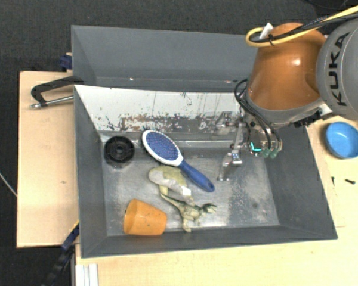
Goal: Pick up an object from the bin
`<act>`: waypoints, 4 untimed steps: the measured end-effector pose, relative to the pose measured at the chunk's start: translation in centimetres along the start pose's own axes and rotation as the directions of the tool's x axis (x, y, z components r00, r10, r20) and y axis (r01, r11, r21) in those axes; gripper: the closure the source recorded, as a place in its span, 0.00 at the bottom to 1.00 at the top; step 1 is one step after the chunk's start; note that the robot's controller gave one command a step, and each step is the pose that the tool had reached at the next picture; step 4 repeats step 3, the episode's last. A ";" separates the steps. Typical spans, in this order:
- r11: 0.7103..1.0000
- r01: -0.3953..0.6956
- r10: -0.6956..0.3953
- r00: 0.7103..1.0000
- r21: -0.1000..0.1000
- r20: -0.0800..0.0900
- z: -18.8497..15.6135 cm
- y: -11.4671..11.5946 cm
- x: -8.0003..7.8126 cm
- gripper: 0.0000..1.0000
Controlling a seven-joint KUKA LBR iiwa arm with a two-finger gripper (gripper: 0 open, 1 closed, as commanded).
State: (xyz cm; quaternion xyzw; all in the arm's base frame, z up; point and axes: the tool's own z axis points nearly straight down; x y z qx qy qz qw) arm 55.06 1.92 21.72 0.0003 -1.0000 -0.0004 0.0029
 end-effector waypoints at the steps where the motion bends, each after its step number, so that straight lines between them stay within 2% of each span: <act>1: 0.986 0.168 -0.168 0.986 0.000 0.001 13.8 3.9 -1.7 0.00; 2: 0.986 0.165 -0.165 0.986 0.002 0.008 13.4 3.7 -1.9 1.00; 3: 0.981 0.192 -0.192 0.981 0.002 0.019 0.6 5.6 -2.4 1.00; 4: 0.981 0.192 -0.192 0.981 0.002 0.019 0.6 5.6 -2.4 1.00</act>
Offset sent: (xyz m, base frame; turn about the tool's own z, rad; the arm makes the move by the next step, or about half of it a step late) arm 0.0167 0.0371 -0.1351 -0.1679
